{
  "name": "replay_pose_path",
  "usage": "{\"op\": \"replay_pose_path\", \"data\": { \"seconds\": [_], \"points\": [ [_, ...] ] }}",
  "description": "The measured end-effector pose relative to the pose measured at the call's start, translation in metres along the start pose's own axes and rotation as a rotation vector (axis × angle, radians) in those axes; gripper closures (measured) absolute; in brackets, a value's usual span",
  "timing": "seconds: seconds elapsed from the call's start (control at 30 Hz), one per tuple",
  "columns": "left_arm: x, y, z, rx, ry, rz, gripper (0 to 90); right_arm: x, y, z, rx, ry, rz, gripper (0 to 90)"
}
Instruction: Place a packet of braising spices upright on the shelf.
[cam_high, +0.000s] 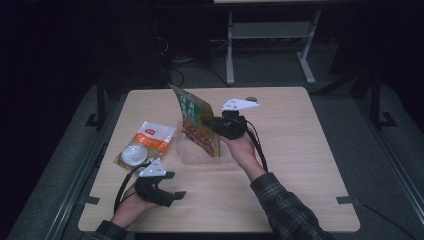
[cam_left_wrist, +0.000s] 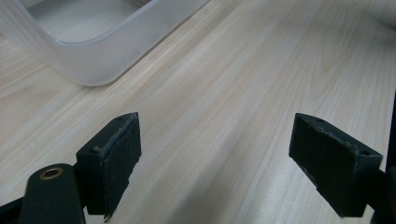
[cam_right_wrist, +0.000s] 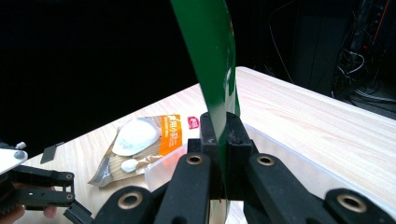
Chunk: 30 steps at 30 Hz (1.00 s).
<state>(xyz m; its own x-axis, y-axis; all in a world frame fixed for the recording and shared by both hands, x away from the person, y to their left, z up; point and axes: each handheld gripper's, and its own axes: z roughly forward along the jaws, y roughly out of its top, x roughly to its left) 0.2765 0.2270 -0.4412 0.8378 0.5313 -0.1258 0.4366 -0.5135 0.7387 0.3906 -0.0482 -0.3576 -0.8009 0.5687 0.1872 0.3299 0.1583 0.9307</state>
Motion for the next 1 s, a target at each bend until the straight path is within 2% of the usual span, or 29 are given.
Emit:
{"op": "replay_pose_path", "data": {
  "seconds": [0.37, 0.7, 1.0],
  "points": [
    [0.0, 0.0, 0.0, 0.008, -0.003, 0.008, 16.2, -0.001, -0.009, 0.009, 0.04, 0.01, 0.006, 89.6],
    [-0.001, 0.0, 0.001, 0.017, -0.003, 0.008, 16.2, 0.001, -0.016, 0.014, 0.079, 0.006, -0.01, 89.5],
    [-0.001, -0.001, 0.003, 0.027, -0.003, 0.011, 16.1, 0.003, -0.016, 0.014, 0.106, -0.007, -0.047, 87.9]
  ]
}}
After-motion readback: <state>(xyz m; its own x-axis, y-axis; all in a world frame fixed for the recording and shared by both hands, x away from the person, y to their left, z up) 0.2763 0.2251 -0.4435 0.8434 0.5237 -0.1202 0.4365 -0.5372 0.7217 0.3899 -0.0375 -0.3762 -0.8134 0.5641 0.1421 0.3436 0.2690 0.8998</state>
